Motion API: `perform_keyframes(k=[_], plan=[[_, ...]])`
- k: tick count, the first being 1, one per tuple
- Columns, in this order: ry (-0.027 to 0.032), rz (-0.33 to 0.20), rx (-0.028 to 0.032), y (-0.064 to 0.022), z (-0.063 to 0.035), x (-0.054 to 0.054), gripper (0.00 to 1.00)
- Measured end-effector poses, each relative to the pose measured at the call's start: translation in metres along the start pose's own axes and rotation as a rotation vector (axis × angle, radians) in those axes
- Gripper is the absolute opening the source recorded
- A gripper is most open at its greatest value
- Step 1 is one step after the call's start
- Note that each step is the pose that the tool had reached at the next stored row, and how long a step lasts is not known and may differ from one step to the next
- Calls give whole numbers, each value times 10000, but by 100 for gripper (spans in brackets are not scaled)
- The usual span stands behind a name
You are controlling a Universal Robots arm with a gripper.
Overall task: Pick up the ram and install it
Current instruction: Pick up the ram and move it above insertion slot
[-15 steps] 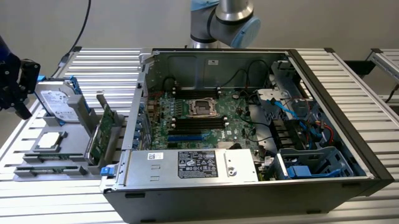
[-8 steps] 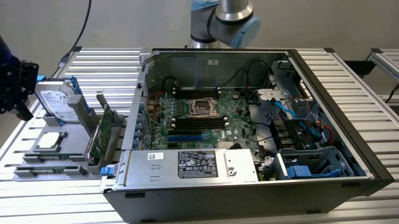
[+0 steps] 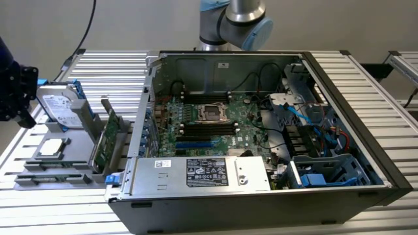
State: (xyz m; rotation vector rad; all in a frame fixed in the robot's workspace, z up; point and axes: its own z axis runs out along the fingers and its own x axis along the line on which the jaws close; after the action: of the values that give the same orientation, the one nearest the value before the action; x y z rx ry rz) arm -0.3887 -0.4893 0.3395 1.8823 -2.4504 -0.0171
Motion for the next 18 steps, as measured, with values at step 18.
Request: perform_keyframes(k=[18], plan=[[67,-1773,67,8,70,-1,30]])
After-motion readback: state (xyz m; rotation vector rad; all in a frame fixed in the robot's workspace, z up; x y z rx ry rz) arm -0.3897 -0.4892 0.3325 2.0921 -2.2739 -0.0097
